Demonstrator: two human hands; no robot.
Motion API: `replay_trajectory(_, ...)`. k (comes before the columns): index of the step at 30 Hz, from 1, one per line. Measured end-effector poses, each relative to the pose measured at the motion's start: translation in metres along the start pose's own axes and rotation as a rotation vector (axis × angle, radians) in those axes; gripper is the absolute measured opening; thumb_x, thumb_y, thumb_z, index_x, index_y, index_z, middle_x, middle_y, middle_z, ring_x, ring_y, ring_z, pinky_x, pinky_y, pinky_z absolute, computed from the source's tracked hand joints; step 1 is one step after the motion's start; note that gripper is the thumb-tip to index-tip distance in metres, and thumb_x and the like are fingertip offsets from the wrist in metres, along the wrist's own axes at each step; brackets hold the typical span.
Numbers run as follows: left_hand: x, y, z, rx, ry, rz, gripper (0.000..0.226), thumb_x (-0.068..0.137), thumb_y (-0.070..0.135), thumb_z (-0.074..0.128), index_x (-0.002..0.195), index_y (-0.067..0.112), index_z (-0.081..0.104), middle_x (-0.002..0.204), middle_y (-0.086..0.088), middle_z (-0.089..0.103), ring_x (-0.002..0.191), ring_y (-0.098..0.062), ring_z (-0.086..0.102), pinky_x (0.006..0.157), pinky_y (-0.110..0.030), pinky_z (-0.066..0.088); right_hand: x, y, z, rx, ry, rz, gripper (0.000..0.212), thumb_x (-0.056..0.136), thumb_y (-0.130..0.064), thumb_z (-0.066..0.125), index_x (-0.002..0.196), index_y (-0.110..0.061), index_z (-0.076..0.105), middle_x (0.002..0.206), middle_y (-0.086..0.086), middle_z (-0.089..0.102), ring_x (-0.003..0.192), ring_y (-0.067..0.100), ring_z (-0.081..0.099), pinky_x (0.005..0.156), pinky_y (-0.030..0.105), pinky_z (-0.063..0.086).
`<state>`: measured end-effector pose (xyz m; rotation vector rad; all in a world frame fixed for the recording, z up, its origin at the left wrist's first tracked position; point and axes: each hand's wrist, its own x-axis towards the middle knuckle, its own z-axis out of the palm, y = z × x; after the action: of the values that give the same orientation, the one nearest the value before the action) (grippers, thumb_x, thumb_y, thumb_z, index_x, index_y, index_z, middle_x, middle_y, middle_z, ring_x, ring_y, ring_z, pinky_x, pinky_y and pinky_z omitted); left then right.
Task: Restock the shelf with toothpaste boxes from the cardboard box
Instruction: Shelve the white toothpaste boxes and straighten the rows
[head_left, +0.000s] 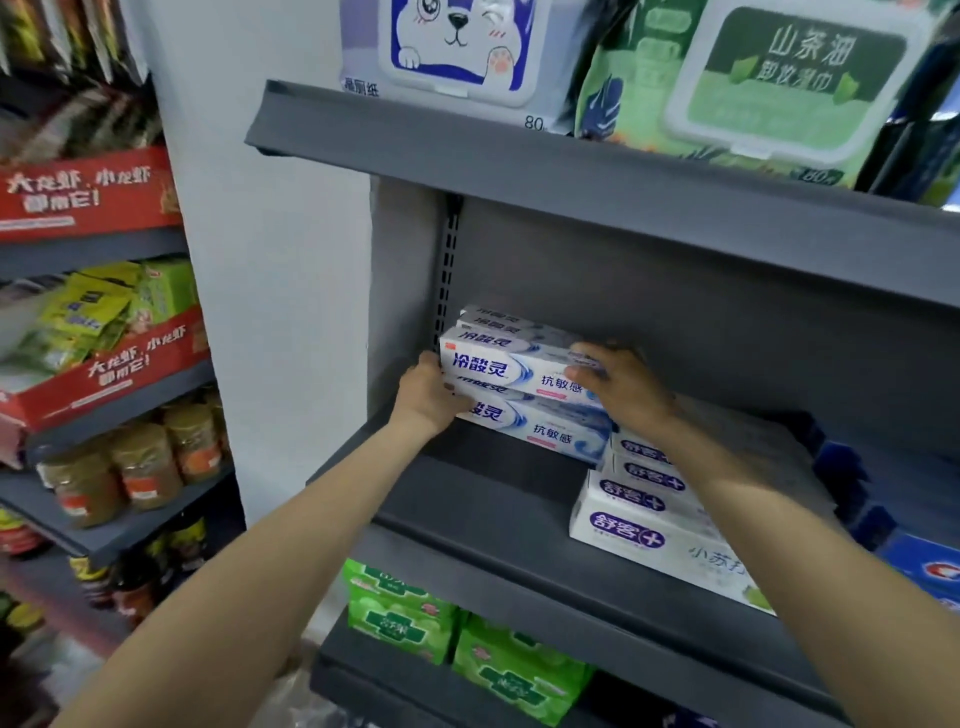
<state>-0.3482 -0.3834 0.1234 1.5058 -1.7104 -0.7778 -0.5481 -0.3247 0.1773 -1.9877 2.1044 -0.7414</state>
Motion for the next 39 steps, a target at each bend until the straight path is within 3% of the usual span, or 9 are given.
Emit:
replay_trajectory(5,0.000,-0.001,-0.002,-0.014,0.058,0.026,0.056,0.081,0.015,0.070,0.126,0.002,0.040,0.124,-0.018,0.056,0.116,-0.032,0.053,0.088,-0.031,0.043,0.003,-0.004,0.014,-0.386,0.171,0.004,0.041,0.095,-0.031,0.049,0.136,-0.023,0.048,0.139,0.005,0.043,0.129,0.026,0.033,0.103,0.040,0.032)
replay_trajectory(9,-0.007,0.007,-0.002,0.060,0.058,0.066,0.045,0.085,0.013,0.060,0.125,0.006,0.041,0.122,-0.018,0.057,0.112,-0.036,0.054,0.084,-0.036,0.045,-0.004,-0.014,0.030,-0.543,0.276,0.010,0.042,0.087,-0.011,0.057,0.128,-0.019,0.052,0.137,0.010,0.036,0.127,0.029,0.034,0.098,0.044,0.035)
replay_trajectory(12,-0.018,0.017,-0.003,0.220,0.057,0.084,0.049,0.089,0.017,0.056,0.134,0.011,0.037,0.128,-0.017,0.048,0.116,-0.036,0.049,0.085,-0.040,0.044,-0.013,-0.024,0.031,-0.482,0.234,0.037,0.046,0.091,-0.013,0.052,0.136,-0.022,0.046,0.139,0.009,0.036,0.130,0.028,0.033,0.102,0.044,0.033)
replay_trajectory(14,-0.029,0.022,-0.004,0.455,0.085,0.168,0.048,0.091,0.022,0.054,0.136,0.014,0.038,0.131,-0.014,0.044,0.120,-0.033,0.044,0.089,-0.042,0.042,-0.025,-0.032,0.028,-0.442,0.238,-0.011,0.046,0.092,-0.020,0.052,0.137,-0.020,0.044,0.141,0.008,0.034,0.132,0.027,0.030,0.104,0.043,0.031)
replay_trajectory(19,-0.073,0.030,-0.006,0.860,0.178,0.458,0.036,0.091,0.017,0.046,0.127,0.016,0.050,0.121,-0.010,0.057,0.115,-0.031,0.047,0.091,-0.038,0.035,-0.075,-0.050,0.021,-0.325,0.200,-0.062,0.041,0.093,-0.022,0.048,0.133,-0.016,0.049,0.140,0.004,0.036,0.130,0.024,0.030,0.103,0.035,0.037)
replay_trajectory(24,-0.142,0.031,-0.020,0.818,0.123,0.494,0.028,0.091,0.018,0.046,0.117,0.015,0.056,0.116,-0.009,0.061,0.113,-0.029,0.049,0.086,-0.036,0.036,-0.149,-0.063,0.018,-0.138,0.137,-0.017,0.033,0.090,-0.013,0.047,0.119,-0.014,0.061,0.124,0.012,0.055,0.115,0.030,0.052,0.094,0.037,0.045)
replay_trajectory(30,-0.254,-0.011,-0.052,0.861,0.026,0.458,0.028,0.094,0.027,0.042,0.115,0.017,0.057,0.117,-0.006,0.061,0.114,-0.027,0.049,0.088,-0.034,0.035,-0.261,-0.095,0.053,-0.038,0.013,-0.072,0.025,0.091,-0.016,0.048,0.111,-0.014,0.063,0.109,0.013,0.058,0.106,0.030,0.054,0.083,0.036,0.044)
replay_trajectory(34,-0.316,-0.054,-0.078,0.835,-0.085,0.381,0.027,0.095,0.026,0.044,0.114,0.013,0.057,0.113,-0.010,0.063,0.110,-0.030,0.053,0.086,-0.035,0.041,-0.322,-0.122,0.088,0.011,-0.101,-0.062,0.027,0.091,-0.019,0.049,0.113,-0.014,0.064,0.112,0.014,0.062,0.106,0.032,0.057,0.082,0.038,0.047)
replay_trajectory(39,-0.378,-0.121,-0.121,0.834,-0.182,0.293,0.020,0.094,0.025,0.045,0.102,0.013,0.060,0.097,-0.008,0.066,0.090,-0.030,0.061,0.069,-0.035,0.045,-0.378,-0.161,0.136,0.055,-0.290,-0.054,0.027,0.094,-0.016,0.046,0.113,-0.014,0.064,0.109,0.011,0.066,0.096,0.030,0.062,0.076,0.039,0.053)
